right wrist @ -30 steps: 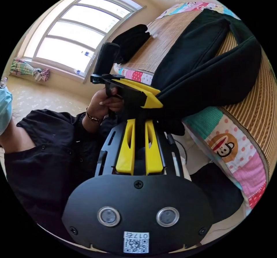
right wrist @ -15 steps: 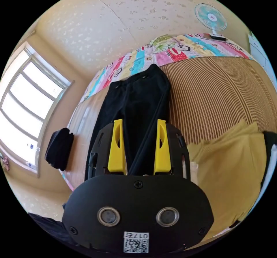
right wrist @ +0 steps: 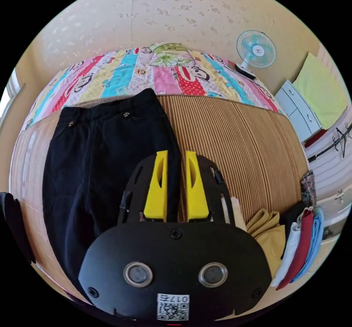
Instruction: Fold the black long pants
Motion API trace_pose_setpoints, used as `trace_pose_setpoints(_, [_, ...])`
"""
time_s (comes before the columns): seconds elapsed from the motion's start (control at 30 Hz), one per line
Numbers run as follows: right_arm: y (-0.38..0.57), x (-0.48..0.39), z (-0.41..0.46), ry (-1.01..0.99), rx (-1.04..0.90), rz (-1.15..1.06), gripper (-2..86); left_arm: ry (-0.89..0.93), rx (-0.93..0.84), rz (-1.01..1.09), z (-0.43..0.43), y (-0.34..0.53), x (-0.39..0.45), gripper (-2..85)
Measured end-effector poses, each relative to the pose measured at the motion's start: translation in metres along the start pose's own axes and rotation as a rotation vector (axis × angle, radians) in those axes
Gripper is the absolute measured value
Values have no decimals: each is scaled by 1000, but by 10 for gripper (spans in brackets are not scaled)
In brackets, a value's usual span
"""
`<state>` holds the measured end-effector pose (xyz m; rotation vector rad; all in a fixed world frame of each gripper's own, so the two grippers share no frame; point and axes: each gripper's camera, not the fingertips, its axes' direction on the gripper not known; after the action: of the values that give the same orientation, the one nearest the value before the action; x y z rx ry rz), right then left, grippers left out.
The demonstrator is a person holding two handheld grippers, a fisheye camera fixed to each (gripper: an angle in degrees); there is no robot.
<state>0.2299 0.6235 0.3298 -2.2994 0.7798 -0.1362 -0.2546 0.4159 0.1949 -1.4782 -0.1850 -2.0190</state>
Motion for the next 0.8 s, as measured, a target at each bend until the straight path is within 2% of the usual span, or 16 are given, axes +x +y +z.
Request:
trace_pose_setpoints(0.1, [12, -9, 36, -91, -148, -36, 116, 60, 22, -20, -5, 4, -13, 37])
trace_pose_setpoints(0.13, [20, -15, 37, -197, -132, -64, 76, 63, 27, -25, -6, 5, -18, 37])
trace_pose_setpoints(0.17, [24, -18, 33, -220, -101, -65, 55, 60, 31, -41, -6, 7, -24, 37])
trace_pose_setpoints(0.23, [33, -34, 13, -106, -1, -33, 44, 67, 35, -63, -8, 10, -27, 36])
trace_pose_setpoints(0.27, [37, -55, -6, 16, 70, -42, 40, 58, 37, -57, -12, 10, -22, 35])
trace_pose_setpoints(0.33, [41, -117, -49, 170, 216, -145, 34, 8, 41, -39, -21, 11, -7, 34])
trace_pose_setpoints(0.37, [42, -135, -59, 182, 244, -177, 33, -23, 72, -33, -31, 14, 7, 31])
trace_pose_setpoints(0.43, [46, -188, -89, 139, 316, -272, 30, -89, 121, 6, -47, 24, 30, 28])
trace_pose_setpoints(0.53, [61, -281, -123, -36, 401, -438, 27, -226, 187, 26, -58, 45, 52, 26])
trace_pose_setpoints(0.7, [76, -357, -71, -206, 232, -472, 26, -355, 116, -24, -58, 52, 29, 34])
trace_pose_setpoints(0.8, [91, -366, -34, -232, 198, -449, 27, -274, 93, -91, -58, 53, -5, 37])
